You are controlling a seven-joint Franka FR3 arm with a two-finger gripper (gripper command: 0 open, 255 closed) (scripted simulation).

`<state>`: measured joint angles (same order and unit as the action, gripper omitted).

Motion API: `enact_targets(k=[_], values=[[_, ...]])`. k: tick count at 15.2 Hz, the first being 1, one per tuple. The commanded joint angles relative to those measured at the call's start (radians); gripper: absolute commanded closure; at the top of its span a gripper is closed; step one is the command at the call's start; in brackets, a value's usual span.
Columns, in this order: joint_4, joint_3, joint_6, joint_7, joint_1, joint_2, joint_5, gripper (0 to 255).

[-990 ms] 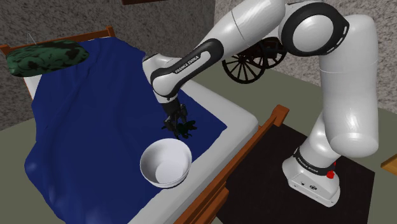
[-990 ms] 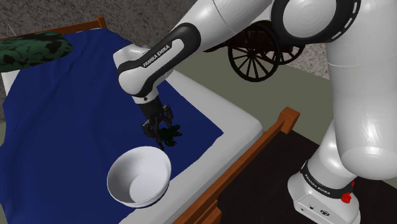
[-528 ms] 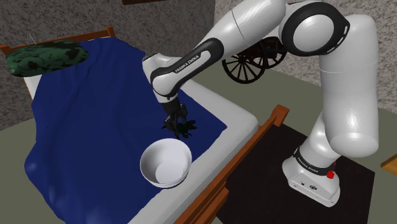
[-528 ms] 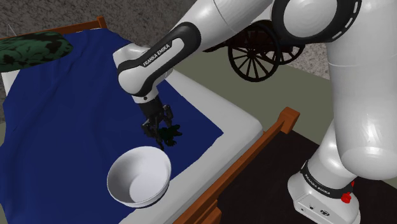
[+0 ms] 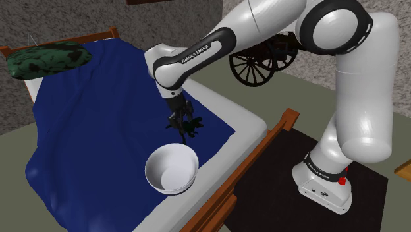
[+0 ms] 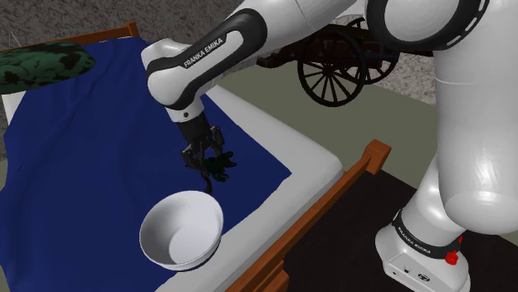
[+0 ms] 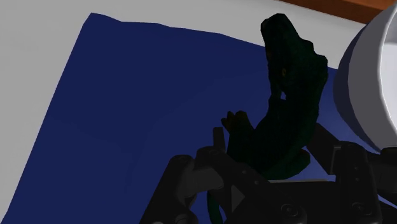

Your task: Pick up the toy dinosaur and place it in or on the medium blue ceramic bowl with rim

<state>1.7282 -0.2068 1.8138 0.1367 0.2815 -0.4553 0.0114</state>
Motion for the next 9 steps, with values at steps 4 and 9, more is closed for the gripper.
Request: enact_targets(k=[4,9], values=[[-0.019,-0.003,-0.053,0.001,-0.002,0.034,0.006,255],[-0.049,-0.006,-0.109,0.002,-0.004,0.061,0.011,255]])
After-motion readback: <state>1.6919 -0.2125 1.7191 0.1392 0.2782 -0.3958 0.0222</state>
